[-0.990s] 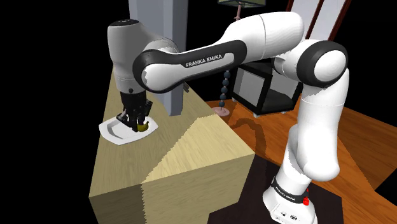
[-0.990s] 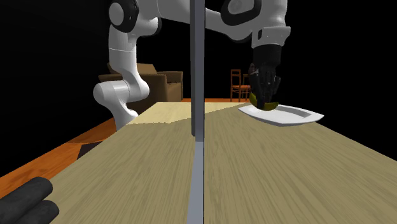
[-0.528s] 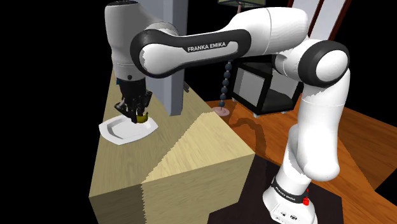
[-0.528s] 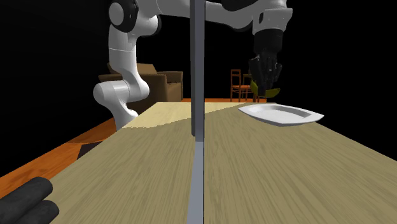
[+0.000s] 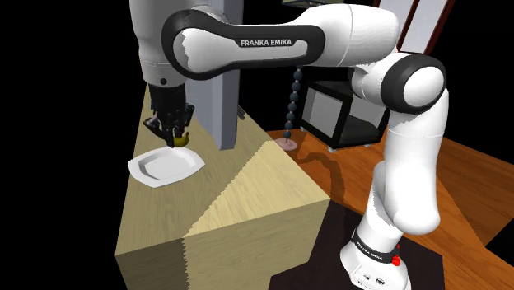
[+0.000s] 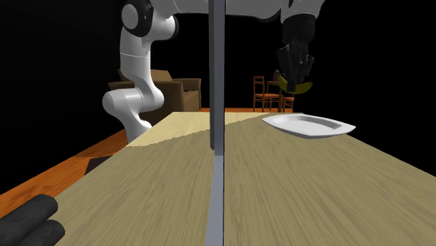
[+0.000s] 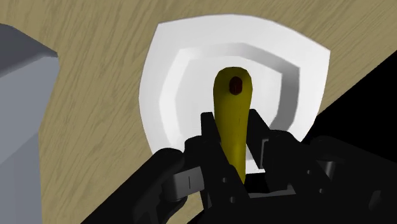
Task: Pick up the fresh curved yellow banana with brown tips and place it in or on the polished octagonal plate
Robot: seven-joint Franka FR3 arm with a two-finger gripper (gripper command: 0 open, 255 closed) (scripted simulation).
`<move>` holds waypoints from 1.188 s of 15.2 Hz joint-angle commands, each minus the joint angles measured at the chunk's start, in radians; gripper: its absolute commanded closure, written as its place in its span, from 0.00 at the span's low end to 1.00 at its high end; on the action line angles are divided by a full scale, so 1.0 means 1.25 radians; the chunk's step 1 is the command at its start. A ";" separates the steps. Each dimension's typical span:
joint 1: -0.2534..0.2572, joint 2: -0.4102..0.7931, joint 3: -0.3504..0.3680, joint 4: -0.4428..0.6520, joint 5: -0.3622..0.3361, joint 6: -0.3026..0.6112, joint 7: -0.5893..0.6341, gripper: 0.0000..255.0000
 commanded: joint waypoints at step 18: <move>-0.001 0.102 -0.011 0.004 -0.030 0.093 0.009 1.00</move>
